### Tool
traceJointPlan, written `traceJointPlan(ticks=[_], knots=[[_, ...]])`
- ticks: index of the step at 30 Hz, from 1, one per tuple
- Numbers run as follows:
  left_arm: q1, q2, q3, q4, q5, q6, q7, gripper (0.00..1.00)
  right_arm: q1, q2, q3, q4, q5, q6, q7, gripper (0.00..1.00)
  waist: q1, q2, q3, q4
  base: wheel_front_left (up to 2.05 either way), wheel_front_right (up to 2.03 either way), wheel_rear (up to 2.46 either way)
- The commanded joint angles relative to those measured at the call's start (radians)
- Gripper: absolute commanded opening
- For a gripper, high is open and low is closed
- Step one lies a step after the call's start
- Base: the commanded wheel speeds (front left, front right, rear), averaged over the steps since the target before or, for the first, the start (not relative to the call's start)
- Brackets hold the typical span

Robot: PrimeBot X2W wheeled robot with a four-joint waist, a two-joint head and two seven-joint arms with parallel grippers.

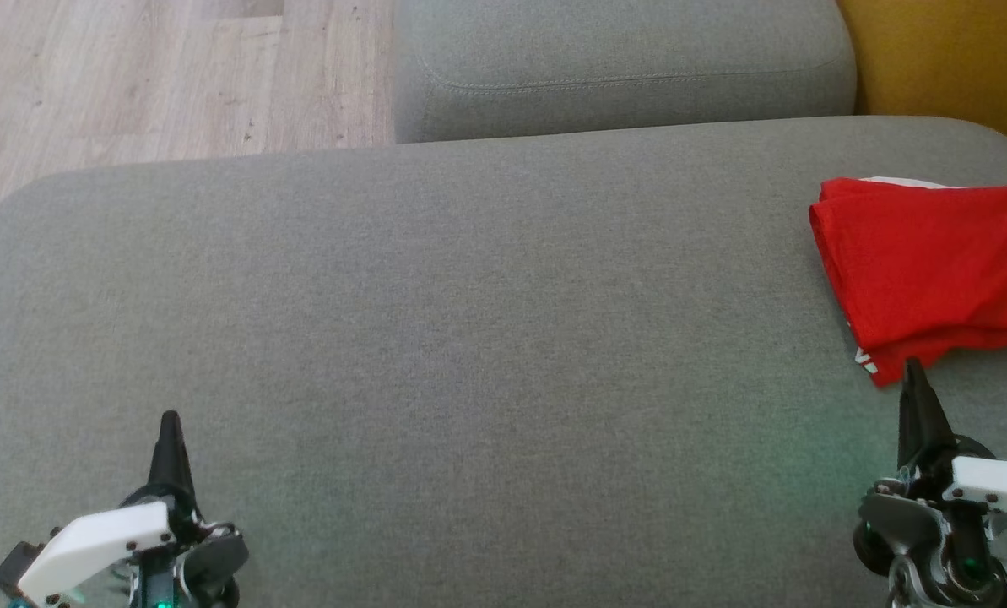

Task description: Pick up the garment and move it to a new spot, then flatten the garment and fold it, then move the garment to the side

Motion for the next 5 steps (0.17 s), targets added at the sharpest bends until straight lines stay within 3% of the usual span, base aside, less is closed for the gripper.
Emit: traceJointPlan(ticks=[1, 5], knots=[[-0.049, 0.005, 0.04, -0.029, -0.001, -0.007, 0.005, 0.0, -0.052, -0.009, 0.015, -0.038, -0.003, -0.001, 0.009, 0.0, 0.0, 0.0, 0.0, 0.0, 0.0, 0.0, 0.0], [-0.049, 0.004, 0.041, -0.029, 0.0, -0.007, 0.005, 0.0, -0.052, -0.009, 0.014, -0.038, -0.004, -0.001, 0.009, 0.0, 0.0, 0.0, 0.0, 0.0, 0.0, 0.0, 0.0]])
